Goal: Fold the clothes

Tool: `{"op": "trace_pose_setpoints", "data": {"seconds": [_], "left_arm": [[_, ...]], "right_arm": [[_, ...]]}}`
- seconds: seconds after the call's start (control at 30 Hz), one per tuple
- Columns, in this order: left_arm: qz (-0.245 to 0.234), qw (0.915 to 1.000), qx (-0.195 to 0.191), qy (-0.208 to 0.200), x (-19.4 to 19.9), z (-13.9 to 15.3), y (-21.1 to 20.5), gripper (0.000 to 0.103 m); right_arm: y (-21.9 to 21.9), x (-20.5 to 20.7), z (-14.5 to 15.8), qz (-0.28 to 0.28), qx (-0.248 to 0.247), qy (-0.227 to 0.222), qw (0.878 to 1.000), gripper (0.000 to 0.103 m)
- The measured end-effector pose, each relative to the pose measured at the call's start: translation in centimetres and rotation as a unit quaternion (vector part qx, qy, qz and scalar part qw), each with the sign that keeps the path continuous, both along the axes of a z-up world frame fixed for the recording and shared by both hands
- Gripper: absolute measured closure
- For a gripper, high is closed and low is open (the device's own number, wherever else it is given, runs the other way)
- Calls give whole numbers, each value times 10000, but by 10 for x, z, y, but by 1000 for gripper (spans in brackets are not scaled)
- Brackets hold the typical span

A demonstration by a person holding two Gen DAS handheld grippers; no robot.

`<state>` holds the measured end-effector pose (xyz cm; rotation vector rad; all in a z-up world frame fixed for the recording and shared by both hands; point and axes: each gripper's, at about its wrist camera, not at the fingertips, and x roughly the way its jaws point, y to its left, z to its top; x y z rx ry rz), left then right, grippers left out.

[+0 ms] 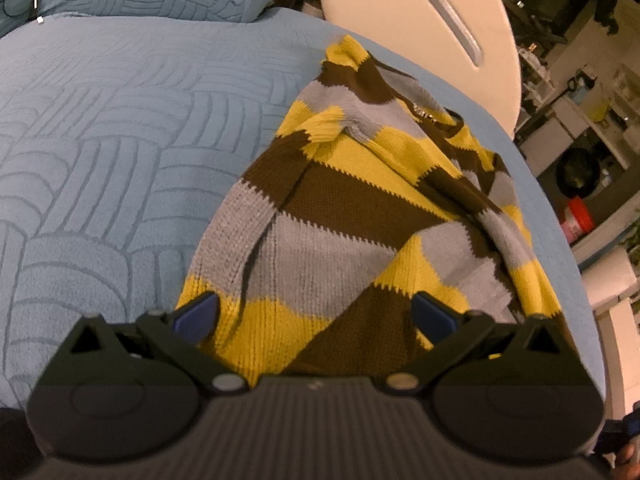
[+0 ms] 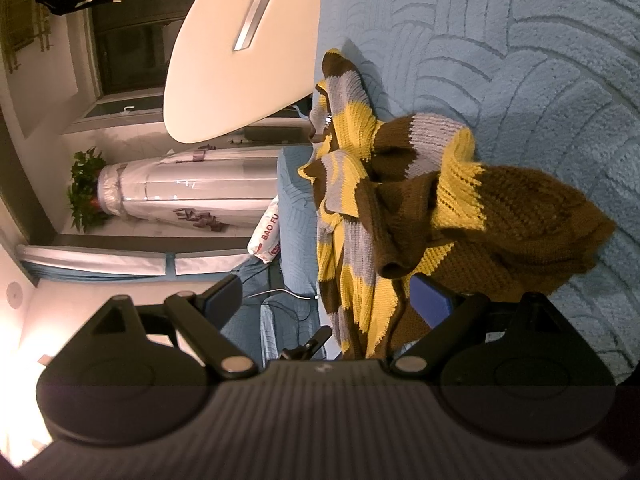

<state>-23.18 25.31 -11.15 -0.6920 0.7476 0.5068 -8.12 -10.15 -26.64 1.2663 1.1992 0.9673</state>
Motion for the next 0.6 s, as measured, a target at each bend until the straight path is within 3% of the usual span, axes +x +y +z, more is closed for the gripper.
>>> {"op": "trace_pose_setpoints", "data": {"seconds": [0.2, 0.37, 0.53, 0.6], "left_arm": [[206, 9995, -46, -225, 22, 28, 60, 0], [432, 9991, -48, 24, 70, 40, 133, 0], [209, 9964, 616, 537, 152, 51, 166, 0], [-124, 9938, 837, 723, 189, 51, 168, 0]], "right_arm": [[0, 2, -3, -45, 331, 84, 9994, 9], [0, 4, -5, -82, 607, 154, 9980, 9], [-1, 6, -8, -119, 883, 224, 9958, 9], [-1, 6, -9, -134, 992, 253, 9947, 9]]}}
